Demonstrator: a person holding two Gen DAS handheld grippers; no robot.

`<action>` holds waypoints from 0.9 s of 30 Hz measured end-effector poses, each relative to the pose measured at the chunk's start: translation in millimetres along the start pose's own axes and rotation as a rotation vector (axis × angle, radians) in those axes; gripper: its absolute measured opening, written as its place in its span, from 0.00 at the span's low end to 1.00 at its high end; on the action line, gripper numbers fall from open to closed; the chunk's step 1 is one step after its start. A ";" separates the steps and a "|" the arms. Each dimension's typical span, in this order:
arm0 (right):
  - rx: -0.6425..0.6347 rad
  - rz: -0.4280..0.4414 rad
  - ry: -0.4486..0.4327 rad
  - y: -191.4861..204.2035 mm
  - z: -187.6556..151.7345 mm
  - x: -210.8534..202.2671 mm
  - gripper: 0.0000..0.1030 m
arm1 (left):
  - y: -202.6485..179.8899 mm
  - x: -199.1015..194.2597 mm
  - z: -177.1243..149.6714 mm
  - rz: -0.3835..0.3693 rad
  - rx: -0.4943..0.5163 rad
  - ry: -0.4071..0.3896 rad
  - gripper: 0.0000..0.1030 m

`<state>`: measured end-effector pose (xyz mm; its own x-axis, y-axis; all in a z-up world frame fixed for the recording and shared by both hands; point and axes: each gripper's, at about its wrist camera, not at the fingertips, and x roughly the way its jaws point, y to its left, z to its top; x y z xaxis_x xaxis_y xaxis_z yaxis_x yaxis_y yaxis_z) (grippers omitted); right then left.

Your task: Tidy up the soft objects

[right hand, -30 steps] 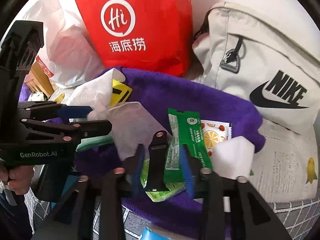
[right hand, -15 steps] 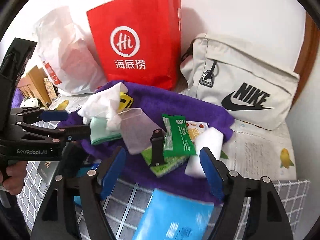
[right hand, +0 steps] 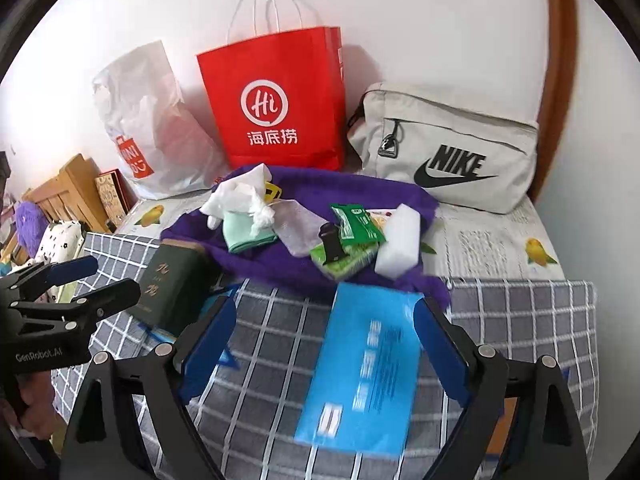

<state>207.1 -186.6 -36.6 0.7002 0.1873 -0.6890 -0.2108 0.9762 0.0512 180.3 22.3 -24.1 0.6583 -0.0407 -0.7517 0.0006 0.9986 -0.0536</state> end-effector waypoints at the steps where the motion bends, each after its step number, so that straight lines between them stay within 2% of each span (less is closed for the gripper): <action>1: -0.001 -0.005 -0.003 1.6 -4.6 -6.8 0.88 | -1.8 -5.7 -4.6 0.001 -0.001 -0.006 0.89; 6: -0.004 0.007 -0.038 7.4 -33.8 -44.7 0.88 | -10.4 -32.5 -32.1 0.014 0.013 -0.032 0.89; 13: -0.010 -0.005 -0.063 12.5 -71.4 -75.9 0.88 | -19.4 -65.3 -71.8 0.010 0.020 -0.052 0.89; 20: -0.029 -0.021 -0.084 13.5 -96.0 -93.7 0.88 | -26.3 -81.5 -87.1 0.018 0.034 -0.078 0.89; 27: -0.019 -0.044 -0.083 9.8 -104.8 -97.4 0.88 | -29.2 -84.9 -91.6 0.013 0.033 -0.084 0.89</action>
<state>65.3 -206.7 -44.7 0.7627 0.1536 -0.6283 -0.1911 0.9815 0.0079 55.4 -6.6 -18.9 0.7190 -0.0259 -0.6945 0.0151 0.9997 -0.0217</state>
